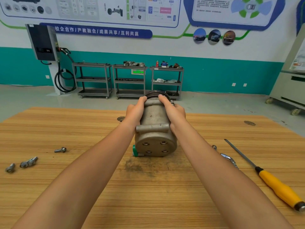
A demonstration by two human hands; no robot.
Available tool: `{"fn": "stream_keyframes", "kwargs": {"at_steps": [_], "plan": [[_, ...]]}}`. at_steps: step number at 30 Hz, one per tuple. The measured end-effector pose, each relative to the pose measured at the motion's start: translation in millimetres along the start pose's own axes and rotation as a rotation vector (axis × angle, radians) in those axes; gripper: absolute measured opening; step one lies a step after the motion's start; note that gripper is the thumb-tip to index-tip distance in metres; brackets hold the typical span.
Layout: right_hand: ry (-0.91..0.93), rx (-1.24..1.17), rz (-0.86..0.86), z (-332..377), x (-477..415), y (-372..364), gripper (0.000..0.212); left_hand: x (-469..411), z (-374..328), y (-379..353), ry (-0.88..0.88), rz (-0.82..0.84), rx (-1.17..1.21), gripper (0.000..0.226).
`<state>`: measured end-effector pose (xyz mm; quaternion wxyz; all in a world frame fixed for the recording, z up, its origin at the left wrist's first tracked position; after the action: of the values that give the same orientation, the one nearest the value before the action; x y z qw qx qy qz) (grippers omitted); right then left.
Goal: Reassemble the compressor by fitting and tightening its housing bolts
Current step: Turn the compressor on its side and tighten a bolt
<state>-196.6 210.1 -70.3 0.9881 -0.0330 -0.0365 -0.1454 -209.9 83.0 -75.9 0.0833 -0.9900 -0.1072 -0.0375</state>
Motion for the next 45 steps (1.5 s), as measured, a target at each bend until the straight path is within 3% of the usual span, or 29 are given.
{"fn": "stream_keyframes", "kwargs": {"at_steps": [4,11,15,18,22,26,28,31,35,40,45], "plan": [[-0.068,0.002,-0.008,-1.0,-2.6,0.3,0.074,-6.1,2.1,2.3,0.038,0.012,-0.054,0.053],[0.026,0.134,-0.017,11.3,-6.4,-0.8,0.039,-7.6,8.3,9.3,0.116,0.017,-0.077,0.034],[-0.084,0.073,0.108,13.0,2.5,10.4,0.043,-11.6,4.7,9.8,0.125,0.080,-0.170,0.055],[0.020,0.108,0.105,-1.2,4.3,34.4,0.035,-1.2,9.7,22.3,0.050,0.070,-0.375,0.064],[0.221,0.163,0.074,-9.6,13.8,51.8,0.031,35.7,44.1,53.7,0.007,0.244,-0.557,0.058],[0.282,0.188,0.142,-7.5,16.5,50.3,0.022,57.1,63.8,59.2,-0.061,0.331,-0.591,0.037],[0.403,0.313,0.117,-1.1,14.3,48.1,0.026,57.0,62.9,54.8,-0.084,0.289,-0.508,0.029],[0.611,0.686,0.045,11.6,12.0,43.5,0.046,51.5,62.2,49.5,-0.090,0.238,-0.431,0.028],[0.755,1.123,0.048,30.1,5.8,39.5,0.049,44.6,64.1,50.4,-0.099,0.200,-0.396,0.040],[0.691,0.953,0.246,29.8,2.3,43.3,0.045,42.7,63.5,52.7,-0.098,0.214,-0.497,0.055],[0.698,0.822,0.280,23.9,20.9,46.1,0.042,64.0,57.1,60.7,-0.084,0.201,-0.532,0.062]]}}
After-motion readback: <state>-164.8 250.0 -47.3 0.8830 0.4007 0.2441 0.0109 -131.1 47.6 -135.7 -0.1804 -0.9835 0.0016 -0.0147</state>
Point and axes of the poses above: each hand's wrist, its own x-axis away from the middle knuckle, its own y-axis out of the back of the hand, z = x × y, the point moved 3 cm from there along -x, towards the middle knuckle
